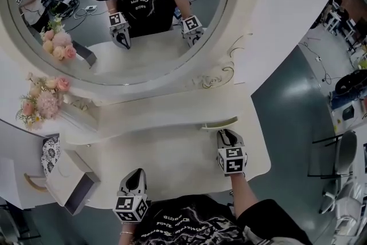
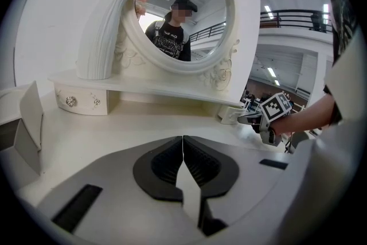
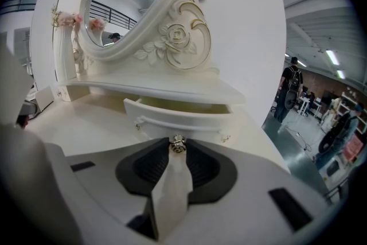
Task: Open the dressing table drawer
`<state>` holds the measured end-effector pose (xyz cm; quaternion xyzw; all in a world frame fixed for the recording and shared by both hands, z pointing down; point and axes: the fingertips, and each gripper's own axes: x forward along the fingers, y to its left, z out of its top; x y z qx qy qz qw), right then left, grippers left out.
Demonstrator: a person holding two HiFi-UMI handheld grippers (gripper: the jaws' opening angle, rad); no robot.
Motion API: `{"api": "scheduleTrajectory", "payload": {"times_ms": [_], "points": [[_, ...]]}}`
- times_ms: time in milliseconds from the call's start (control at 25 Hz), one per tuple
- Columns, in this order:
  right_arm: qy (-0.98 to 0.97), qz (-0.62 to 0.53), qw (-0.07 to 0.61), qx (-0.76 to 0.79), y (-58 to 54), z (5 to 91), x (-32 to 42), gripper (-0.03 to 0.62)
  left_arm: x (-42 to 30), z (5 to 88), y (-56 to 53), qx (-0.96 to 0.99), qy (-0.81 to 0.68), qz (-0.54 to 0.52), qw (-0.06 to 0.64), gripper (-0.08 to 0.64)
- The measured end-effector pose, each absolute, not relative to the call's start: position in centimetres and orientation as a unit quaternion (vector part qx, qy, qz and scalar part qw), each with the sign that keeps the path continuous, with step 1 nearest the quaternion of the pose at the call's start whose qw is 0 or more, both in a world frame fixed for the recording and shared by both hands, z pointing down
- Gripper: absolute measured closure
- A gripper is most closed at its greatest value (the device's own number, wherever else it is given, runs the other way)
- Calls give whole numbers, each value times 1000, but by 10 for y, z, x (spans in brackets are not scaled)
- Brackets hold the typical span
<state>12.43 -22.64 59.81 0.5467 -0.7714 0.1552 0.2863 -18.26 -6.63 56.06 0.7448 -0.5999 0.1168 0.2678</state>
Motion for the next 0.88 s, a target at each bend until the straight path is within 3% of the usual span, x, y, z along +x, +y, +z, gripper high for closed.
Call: {"api": "scheduleTrajectory", "payload": {"times_ms": [880], "points": [[-767,155,283,554,-217,598,126,491,-181,565,-71,751,-593,119,265,543]]}}
